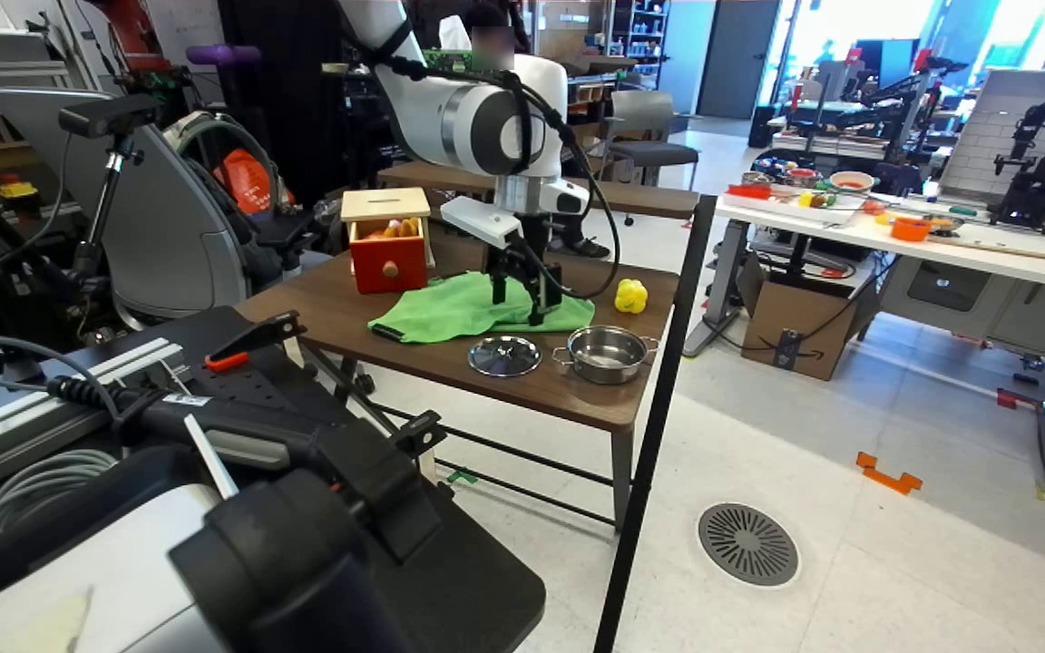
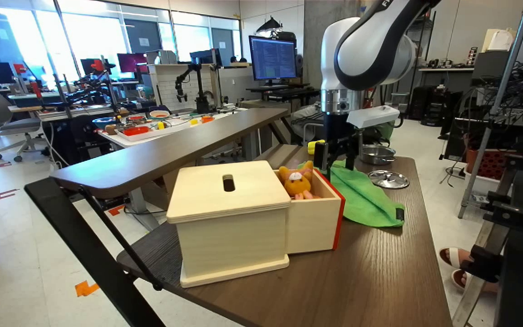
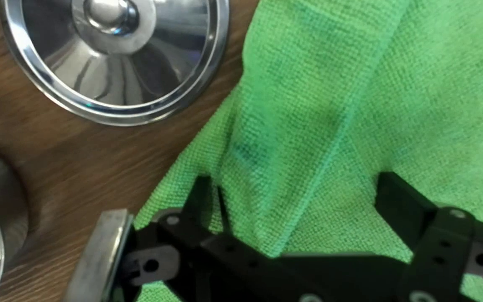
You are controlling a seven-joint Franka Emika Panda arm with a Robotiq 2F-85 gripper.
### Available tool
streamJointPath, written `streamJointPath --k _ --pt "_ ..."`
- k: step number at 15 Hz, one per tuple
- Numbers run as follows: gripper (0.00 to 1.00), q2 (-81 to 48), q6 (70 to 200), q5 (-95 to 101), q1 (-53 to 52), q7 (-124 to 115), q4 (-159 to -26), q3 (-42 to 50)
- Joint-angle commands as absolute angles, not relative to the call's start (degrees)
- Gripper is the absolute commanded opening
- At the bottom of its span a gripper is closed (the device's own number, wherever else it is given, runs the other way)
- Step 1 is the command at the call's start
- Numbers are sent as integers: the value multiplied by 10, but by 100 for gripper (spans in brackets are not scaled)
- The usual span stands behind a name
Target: Move the cloth
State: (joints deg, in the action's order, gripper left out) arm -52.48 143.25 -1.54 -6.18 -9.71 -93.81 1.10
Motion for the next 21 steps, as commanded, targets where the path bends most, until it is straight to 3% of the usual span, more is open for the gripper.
streamJointPath --k 1,21 --pt "100 -566 1410 -17 -57 -117 -875 23" --pt "100 -732 1245 -14 -63 -139 -544 17"
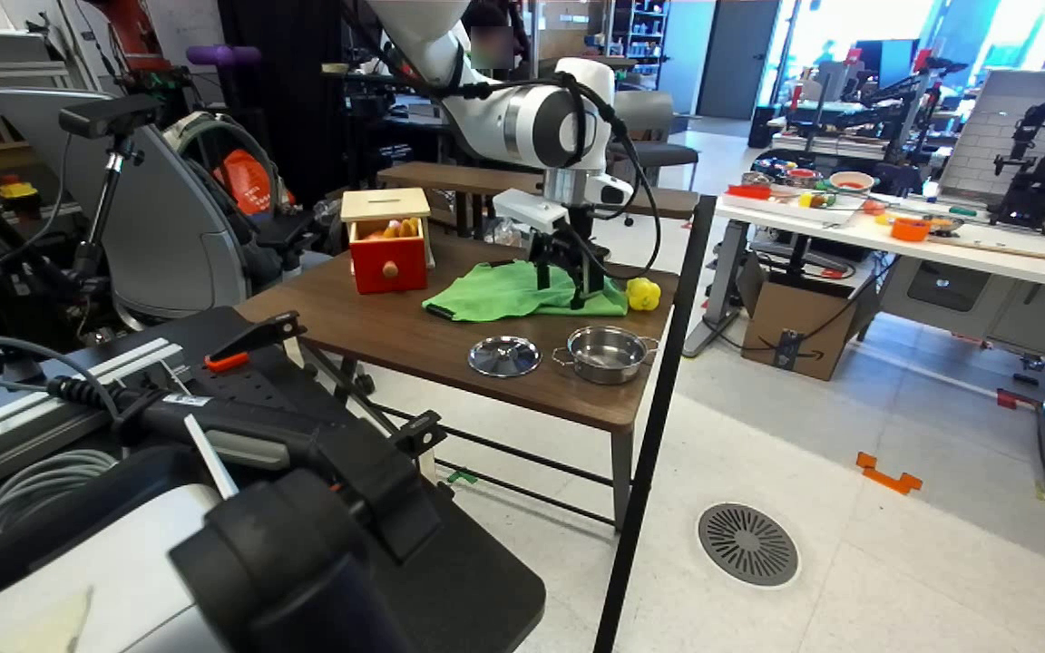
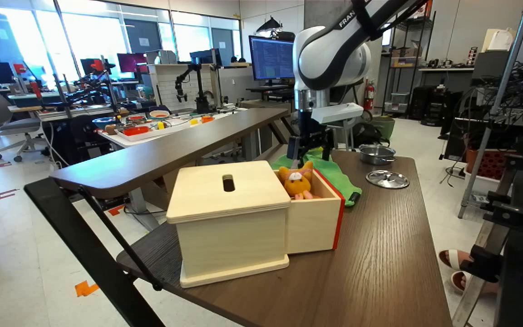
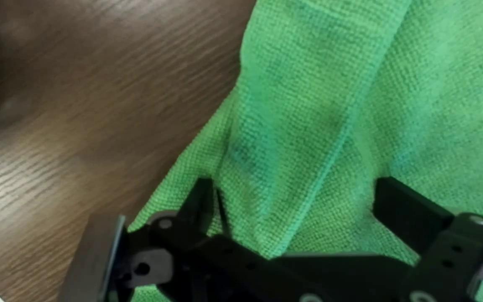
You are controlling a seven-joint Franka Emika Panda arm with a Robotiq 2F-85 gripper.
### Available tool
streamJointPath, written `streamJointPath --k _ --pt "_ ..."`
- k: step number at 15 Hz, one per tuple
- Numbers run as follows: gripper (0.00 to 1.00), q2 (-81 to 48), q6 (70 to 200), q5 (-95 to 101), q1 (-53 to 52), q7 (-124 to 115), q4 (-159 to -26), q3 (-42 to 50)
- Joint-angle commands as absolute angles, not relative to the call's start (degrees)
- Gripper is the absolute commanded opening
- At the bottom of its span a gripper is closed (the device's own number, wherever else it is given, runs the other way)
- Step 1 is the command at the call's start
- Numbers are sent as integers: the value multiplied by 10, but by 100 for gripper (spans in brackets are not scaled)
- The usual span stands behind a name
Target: Move the cloth
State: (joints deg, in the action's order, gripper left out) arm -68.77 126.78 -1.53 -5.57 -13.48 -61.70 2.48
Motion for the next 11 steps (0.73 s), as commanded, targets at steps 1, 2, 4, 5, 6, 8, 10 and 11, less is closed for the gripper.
streamJointPath --k 1,2,4,5,6,8,10,11 --pt "100 -734 1245 -14 -66 -138 -537 15" --pt "100 -736 1246 -13 -69 -137 -530 14" --pt "100 -734 1245 -12 -76 -136 -522 13" --pt "100 -730 1246 -12 -79 -134 -522 11" --pt "100 -720 1249 -12 -81 -134 -528 11" --pt "100 -693 1256 -23 -81 -126 -556 2" --pt "100 -709 1262 -15 -83 -134 -544 4" --pt "100 -706 1262 -15 -83 -133 -545 3"
